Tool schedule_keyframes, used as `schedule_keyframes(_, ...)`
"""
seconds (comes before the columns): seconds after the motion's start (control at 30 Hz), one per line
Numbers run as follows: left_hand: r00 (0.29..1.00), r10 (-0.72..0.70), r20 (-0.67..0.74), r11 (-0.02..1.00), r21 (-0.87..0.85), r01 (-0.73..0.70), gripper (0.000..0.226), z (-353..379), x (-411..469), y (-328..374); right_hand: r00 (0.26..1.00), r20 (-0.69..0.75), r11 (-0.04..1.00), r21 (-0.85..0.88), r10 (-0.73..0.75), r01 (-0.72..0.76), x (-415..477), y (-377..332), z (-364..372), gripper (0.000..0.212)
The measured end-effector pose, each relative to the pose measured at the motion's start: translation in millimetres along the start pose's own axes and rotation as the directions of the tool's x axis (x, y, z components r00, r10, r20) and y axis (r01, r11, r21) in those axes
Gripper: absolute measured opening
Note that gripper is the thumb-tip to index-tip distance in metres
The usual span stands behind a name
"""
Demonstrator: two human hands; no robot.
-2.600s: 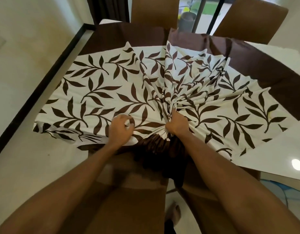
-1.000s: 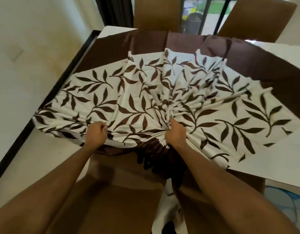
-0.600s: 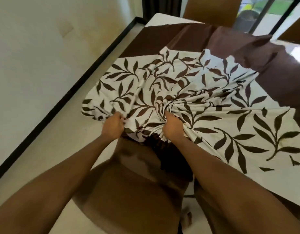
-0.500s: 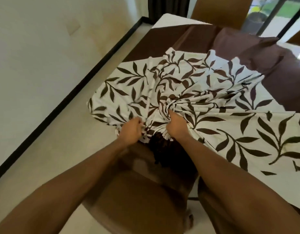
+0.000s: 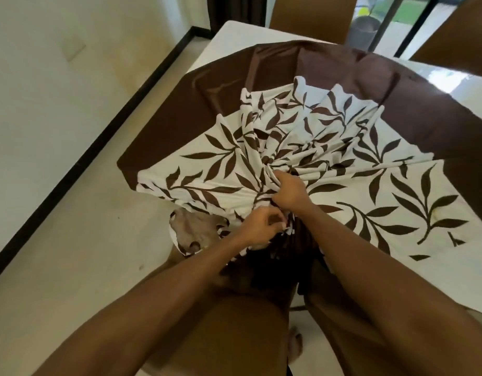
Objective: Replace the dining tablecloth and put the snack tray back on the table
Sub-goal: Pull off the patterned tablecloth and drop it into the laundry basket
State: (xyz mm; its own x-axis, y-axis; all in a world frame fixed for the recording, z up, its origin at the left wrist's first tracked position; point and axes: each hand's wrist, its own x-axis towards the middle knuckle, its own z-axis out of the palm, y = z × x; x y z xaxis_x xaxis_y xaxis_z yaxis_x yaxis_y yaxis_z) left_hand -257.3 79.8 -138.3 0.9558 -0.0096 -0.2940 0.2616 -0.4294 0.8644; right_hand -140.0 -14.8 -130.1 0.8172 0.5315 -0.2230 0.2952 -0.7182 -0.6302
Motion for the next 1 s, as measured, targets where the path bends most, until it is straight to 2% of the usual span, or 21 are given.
schedule_keyframes(0.1,0.991,0.120,-0.054,0.992,0.046,-0.117,0.020,-25,9,2,0.994,0.101,0.997,-0.057,-0.039,0.045,-13,32,-29,0.043)
schedule_keyframes(0.17,0.961,0.250,-0.116,0.946,0.242,-0.217,0.040,-50,26,9,0.977,0.205,0.975,-0.199,-0.056,0.098,-22,43,-43,0.041)
schedule_keyframes(0.23,0.945,0.326,0.018,0.771,0.574,-0.276,0.074,-65,56,21,0.947,0.305,0.928,-0.315,-0.100,0.200,-34,49,-53,0.042)
schedule_keyframes(0.3,0.952,0.193,0.237,0.559,0.771,-0.305,0.104,-65,86,34,0.934,0.328,0.884,-0.382,-0.145,0.271,-49,55,-57,0.041)
schedule_keyframes(0.37,0.922,0.029,0.386,0.406,0.838,-0.363,0.118,-48,108,41,0.961,0.205,0.850,-0.457,-0.188,0.264,-66,68,-57,0.040)
schedule_keyframes(0.4,0.901,-0.029,0.432,0.369,0.843,-0.392,0.117,-31,121,46,0.982,0.087,0.861,-0.472,-0.168,0.189,-78,83,-58,0.050)
schedule_keyframes(0.47,0.897,-0.060,0.438,0.346,0.852,-0.392,0.098,-21,131,50,0.989,-0.143,0.908,-0.418,-0.022,-0.040,-91,98,-55,0.083)
schedule_keyframes(0.5,0.897,-0.011,0.441,0.331,0.848,-0.413,0.084,-16,136,54,0.973,-0.213,0.923,-0.350,0.088,-0.160,-96,110,-57,0.094)
schedule_keyframes(0.57,0.881,0.165,0.443,0.370,0.801,-0.471,0.057,-8,140,58,0.941,-0.190,0.904,-0.280,0.279,-0.324,-102,131,-61,0.102)
schedule_keyframes(0.6,0.866,0.270,0.420,0.434,0.750,-0.499,0.047,-3,140,59,0.939,-0.145,0.894,-0.289,0.311,-0.341,-102,139,-65,0.099)
schedule_keyframes(0.67,0.872,0.392,0.294,0.628,0.607,-0.487,0.040,8,130,63,0.961,-0.097,0.902,-0.329,0.261,-0.278,-99,144,-72,0.083)
schedule_keyframes(0.73,0.925,0.363,0.116,0.825,0.421,-0.377,0.049,22,124,72,0.971,-0.070,0.921,-0.307,0.229,-0.239,-90,141,-85,0.068)
schedule_keyframes(0.8,0.961,0.274,-0.035,0.935,0.244,-0.257,0.048,36,127,86,0.980,-0.040,0.938,-0.283,0.196,-0.200,-78,133,-105,0.066)
schedule_keyframes(0.87,0.966,0.186,-0.177,0.982,0.079,-0.174,0.038,39,140,104,0.992,-0.067,0.952,-0.282,0.103,-0.118,-64,123,-136,0.064)
schedule_keyframes(0.93,0.955,0.108,-0.277,0.990,-0.056,-0.128,0.031,31,152,129,0.984,-0.179,0.948,-0.310,0.007,-0.063,-47,111,-177,0.058)
schedule_keyframes(1.0,0.923,0.173,-0.345,0.975,-0.073,-0.210,0.023,14,164,163,0.934,-0.336,0.936,-0.352,-0.121,-0.005,-30,93,-227,0.047)
